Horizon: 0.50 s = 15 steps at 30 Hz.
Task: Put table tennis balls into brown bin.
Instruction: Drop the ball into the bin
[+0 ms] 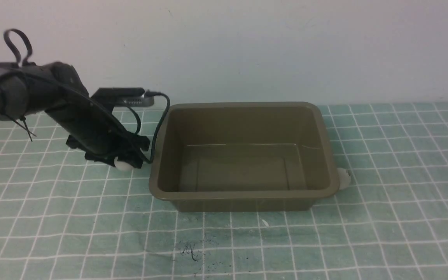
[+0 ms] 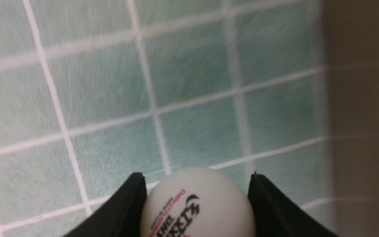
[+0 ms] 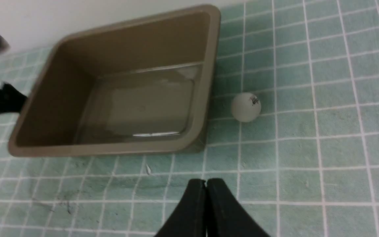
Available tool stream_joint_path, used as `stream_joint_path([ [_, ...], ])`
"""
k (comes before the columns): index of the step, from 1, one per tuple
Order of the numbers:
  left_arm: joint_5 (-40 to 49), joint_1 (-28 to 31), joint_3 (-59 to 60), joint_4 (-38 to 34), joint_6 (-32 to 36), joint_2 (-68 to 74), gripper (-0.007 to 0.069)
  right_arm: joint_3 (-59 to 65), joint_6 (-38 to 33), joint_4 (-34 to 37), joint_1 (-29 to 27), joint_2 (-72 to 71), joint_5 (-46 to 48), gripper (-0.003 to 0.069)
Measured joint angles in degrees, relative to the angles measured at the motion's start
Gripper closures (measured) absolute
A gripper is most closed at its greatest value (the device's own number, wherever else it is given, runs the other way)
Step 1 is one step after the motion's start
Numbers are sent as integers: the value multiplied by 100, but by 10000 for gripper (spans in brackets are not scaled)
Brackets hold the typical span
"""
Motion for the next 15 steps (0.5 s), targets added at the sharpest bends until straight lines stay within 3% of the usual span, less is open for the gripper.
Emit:
stream_joint_path([
  [8,429,-751,-623,-516,731,-695,279,-1090,-153,-357,0,2382,-1,664],
  [15,510,-1275,-623,-530,520,-164,279,-1808,-365,-420,151,3913,-145,587],
])
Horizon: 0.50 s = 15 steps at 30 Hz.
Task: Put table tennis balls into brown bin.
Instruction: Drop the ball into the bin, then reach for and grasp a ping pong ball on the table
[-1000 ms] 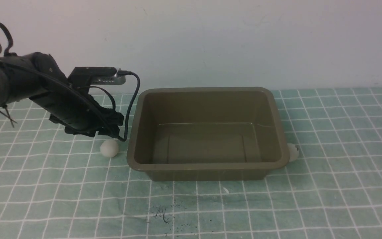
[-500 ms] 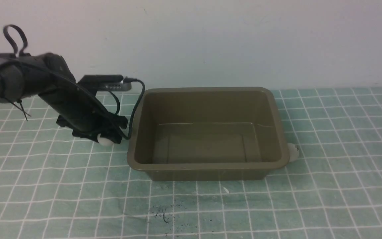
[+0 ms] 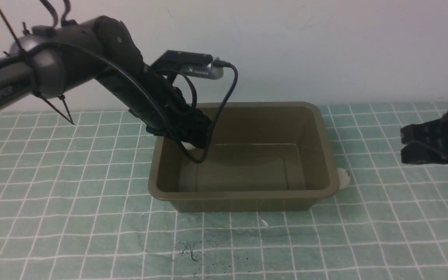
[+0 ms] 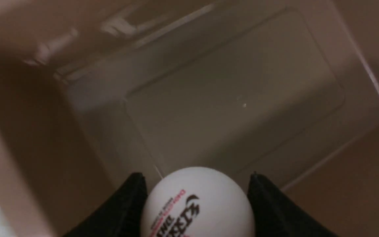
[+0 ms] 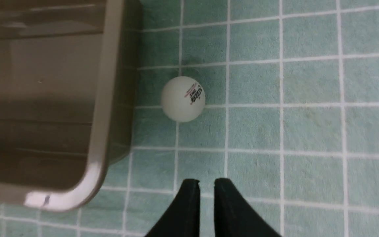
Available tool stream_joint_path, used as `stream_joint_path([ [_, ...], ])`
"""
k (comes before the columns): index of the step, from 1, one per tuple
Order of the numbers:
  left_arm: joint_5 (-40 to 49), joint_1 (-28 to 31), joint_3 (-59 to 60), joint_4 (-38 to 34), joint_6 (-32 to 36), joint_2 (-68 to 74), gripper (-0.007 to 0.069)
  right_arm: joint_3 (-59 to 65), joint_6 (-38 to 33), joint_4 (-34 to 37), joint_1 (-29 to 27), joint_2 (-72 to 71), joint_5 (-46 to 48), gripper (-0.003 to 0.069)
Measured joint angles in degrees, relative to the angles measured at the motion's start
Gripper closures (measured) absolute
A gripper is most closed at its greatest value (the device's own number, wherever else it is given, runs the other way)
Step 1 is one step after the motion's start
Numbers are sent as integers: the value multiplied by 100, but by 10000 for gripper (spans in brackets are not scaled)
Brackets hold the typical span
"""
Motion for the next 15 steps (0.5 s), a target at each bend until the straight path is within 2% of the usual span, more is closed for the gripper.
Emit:
stream_joint_path([
  [4,7,-18,11,135,-271,226,186,-572,-90,-218,436,1006,-219,430],
  [7,80,41,-123,332,-450,182,115,-836,-61,-305,583,1430,-283,347],
  [8,163,105,-274,468,-580,133,99,-965,-15,-327,632,1653,-307,304],
  [9,183,105,-274,468,-604,122,97,-985,-15,-327,632,1688,-307,297],
  [10,401,220,-541,663,-822,-10,92,-1141,39,-375,677,1997,-307,242],
  [11,424,220,-541,663,-843,-29,92,-1156,39,-375,677,2031,-307,236],
  [12,595,308,-730,782,-955,-157,107,-1254,50,-440,707,2270,-307,199],
  [15,1024,499,-1038,1112,-1055,-622,249,-1424,62,-430,773,2627,-368,165],
])
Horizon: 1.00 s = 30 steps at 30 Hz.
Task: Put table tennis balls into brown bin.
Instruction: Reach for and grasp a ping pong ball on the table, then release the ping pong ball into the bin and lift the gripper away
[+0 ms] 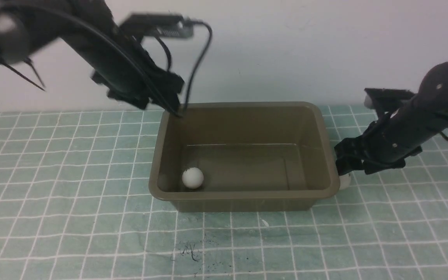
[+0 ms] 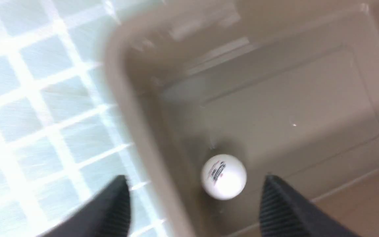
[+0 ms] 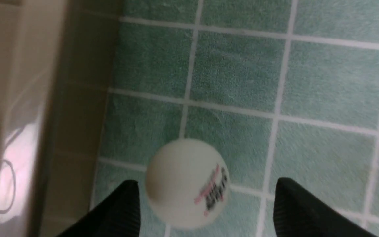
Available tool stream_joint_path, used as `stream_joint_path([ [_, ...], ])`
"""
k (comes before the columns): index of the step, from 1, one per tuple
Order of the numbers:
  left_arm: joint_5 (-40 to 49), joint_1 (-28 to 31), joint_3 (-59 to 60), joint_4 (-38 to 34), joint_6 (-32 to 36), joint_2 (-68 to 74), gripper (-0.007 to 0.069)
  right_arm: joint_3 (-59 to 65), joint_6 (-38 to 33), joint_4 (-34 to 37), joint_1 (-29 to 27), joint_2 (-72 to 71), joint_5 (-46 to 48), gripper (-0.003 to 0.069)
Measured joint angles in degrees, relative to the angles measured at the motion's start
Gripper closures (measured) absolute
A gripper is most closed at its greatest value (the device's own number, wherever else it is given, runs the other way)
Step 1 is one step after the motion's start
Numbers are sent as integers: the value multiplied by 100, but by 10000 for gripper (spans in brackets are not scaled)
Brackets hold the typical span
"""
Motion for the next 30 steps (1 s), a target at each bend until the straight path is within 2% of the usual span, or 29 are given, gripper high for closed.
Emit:
stream_joint_path([
  [2,178,128,-38,281,-43,-342,391,-103,0,5,47,198,-50,162],
  [3,178,128,-38,281,-43,-342,391,-114,0,5,46,198,-47,162],
  [4,313,281,-58,528,-111,-616,510,-184,-6,5,57,338,-60,165],
  [6,476,455,-58,708,-215,-950,589,-278,-10,-22,57,516,-79,202],
  [7,494,494,-58,723,-216,-984,594,-285,-10,-26,57,541,-79,202],
  [8,624,666,-62,809,-266,-1274,619,-342,28,-134,65,559,-66,307],
  [13,878,952,-35,861,-314,-2000,629,-417,496,-745,-35,267,238,300],
  [18,845,1023,510,894,-314,-2770,629,-466,763,-460,-48,-642,524,300],
  [19,758,1023,979,829,-314,-3191,629,-479,607,-132,169,-1011,366,300],
  [21,663,1023,1259,787,-314,-3404,629,-483,455,-5,333,-1080,227,300],
  [22,515,1023,1592,706,-314,-3638,629,-483,103,126,628,-1128,-122,300],
  [26,105,1029,2344,513,-314,-4094,629,-483,-335,223,1202,-995,-762,295],
  [28,-147,1029,2786,394,-314,-4280,629,-483,-407,233,1394,-923,-948,247],
  [30,-276,1029,3049,306,-314,-4411,629,-483,-432,245,1458,-917,-948,154],
])
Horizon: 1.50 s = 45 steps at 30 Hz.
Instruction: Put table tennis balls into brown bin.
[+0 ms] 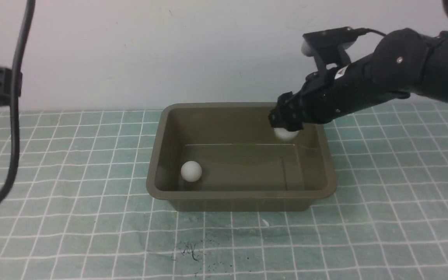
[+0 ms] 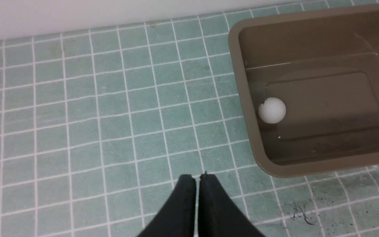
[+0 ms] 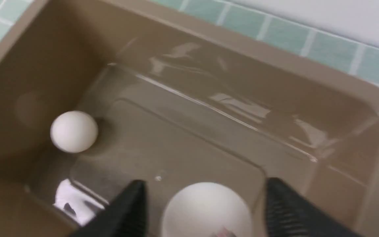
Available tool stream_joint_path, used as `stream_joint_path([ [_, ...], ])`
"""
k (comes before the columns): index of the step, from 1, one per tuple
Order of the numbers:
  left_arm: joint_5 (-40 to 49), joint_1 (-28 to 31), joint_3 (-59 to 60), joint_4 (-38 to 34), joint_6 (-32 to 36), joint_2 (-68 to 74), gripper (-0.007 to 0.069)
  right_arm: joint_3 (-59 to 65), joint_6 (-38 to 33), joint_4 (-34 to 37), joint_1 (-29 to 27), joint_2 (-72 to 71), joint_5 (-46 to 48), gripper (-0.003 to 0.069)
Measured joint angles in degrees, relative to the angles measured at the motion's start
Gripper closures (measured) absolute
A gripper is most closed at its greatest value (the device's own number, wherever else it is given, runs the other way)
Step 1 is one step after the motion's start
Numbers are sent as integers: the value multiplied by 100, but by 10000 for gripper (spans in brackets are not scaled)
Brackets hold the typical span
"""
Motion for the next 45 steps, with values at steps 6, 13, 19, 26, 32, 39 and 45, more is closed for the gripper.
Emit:
stream_joint_path([
  [6,-84,0,286,-128,20,-119,629,-238,526,-309,-57,-696,496,43],
  [13,-58,0,286,-225,60,-136,629,-173,2144,-2126,-96,-3139,1238,552],
  [19,-129,-33,286,-692,370,-136,629,1305,3280,-3081,-96,-5908,1218,667],
  [26,-90,-57,286,-1191,907,-136,629,4079,4358,-3779,-96,-8831,175,671],
  [32,-236,-57,397,-1564,1026,-313,629,5355,5099,-4353,-96,-10230,-362,671],
  [39,-1050,-63,1507,-1663,1159,-1756,629,5699,5197,-4715,-96,-10378,-699,671],
  [45,-1917,-63,2981,-1811,1195,-3722,629,5704,5210,-4770,-96,-10378,-658,671],
])
